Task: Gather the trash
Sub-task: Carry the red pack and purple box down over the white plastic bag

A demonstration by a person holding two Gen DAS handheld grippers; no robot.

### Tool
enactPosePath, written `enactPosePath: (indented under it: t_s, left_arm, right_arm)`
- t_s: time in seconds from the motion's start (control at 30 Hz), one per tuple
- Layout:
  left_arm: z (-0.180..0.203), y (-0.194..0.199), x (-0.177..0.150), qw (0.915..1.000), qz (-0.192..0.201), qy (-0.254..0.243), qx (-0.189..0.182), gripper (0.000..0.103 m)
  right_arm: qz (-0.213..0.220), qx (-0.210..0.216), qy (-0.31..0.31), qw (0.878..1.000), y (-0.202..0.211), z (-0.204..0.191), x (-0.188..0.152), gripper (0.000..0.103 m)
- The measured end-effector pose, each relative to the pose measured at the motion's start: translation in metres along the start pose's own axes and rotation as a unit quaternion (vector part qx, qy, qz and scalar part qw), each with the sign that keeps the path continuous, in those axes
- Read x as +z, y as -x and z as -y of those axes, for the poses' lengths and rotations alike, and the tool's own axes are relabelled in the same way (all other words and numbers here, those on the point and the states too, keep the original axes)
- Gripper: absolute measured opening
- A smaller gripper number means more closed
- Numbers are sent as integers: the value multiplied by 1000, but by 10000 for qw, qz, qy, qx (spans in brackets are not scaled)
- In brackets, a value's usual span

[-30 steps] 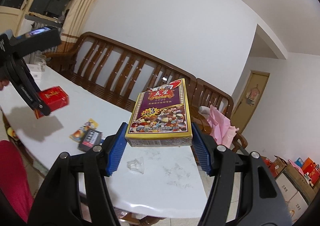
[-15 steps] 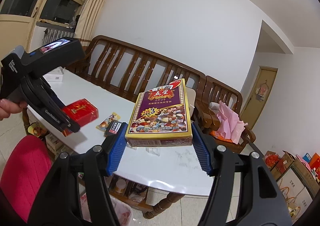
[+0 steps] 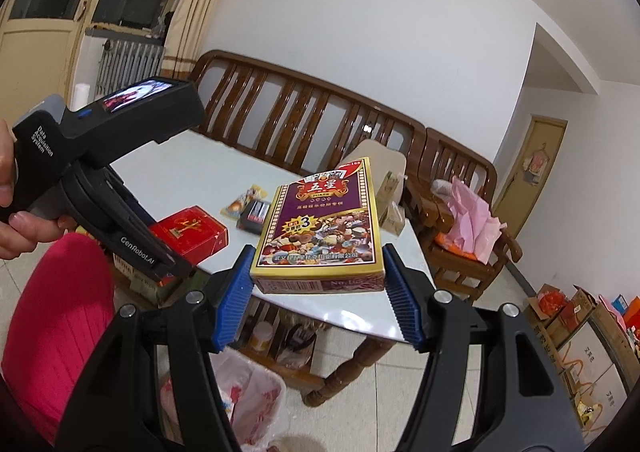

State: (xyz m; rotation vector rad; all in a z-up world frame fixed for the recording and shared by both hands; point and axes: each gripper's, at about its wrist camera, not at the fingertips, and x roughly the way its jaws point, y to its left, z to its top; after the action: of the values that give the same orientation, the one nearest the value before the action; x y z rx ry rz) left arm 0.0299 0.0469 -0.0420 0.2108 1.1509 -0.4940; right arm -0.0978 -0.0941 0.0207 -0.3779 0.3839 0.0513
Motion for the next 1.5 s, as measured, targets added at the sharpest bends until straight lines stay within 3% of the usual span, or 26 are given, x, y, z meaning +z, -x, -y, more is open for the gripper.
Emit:
enactPosePath:
  t_s: [0.47,0.87,1.1,1.5]
  left_arm:
    - [11,-58,-21,9989,-408,160,-166,55]
    - [7,-123,-23,9929,-986,509,-424,55]
    - [-1,-161,-23,9864,-1369,757,-510,55]
    - [-22,-243,-28,9669,-1967,1493,-641,55]
  right_arm:
    - [-807,220,-36,9965,-23,-23,-44,62]
    - [-1559,462,-192,9865,-61,-36,-86,62]
    - [-1953,615,-269,9784,-88,-47,-112,62]
    - [-2666,750,-347,9603,-142,-64,-165,62]
